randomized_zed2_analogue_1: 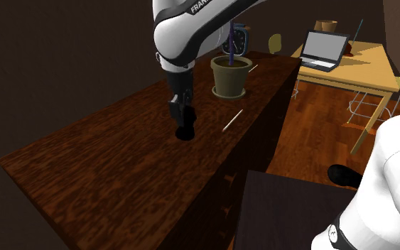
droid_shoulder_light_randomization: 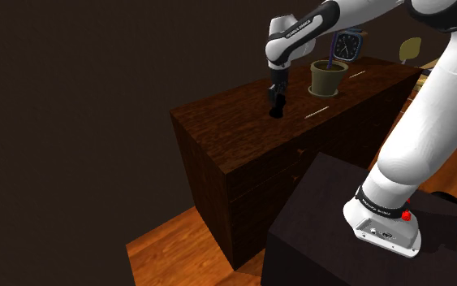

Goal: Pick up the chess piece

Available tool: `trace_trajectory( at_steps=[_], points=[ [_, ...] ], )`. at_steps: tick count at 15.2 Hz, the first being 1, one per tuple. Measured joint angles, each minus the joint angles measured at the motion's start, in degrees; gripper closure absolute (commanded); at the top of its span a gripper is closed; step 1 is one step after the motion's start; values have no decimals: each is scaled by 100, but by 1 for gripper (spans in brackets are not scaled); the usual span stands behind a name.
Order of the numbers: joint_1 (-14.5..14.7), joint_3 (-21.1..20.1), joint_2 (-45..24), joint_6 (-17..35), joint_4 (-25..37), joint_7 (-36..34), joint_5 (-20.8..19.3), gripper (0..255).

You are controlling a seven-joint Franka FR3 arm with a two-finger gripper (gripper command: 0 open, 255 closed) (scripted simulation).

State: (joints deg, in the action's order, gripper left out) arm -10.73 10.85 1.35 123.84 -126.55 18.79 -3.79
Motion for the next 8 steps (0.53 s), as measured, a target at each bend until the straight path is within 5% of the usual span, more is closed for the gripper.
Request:
trace_trajectory(
  at_steps=[8],
  points=[
    [3, -8, 266, -626, 364, 6, -32, 255]
  ],
)
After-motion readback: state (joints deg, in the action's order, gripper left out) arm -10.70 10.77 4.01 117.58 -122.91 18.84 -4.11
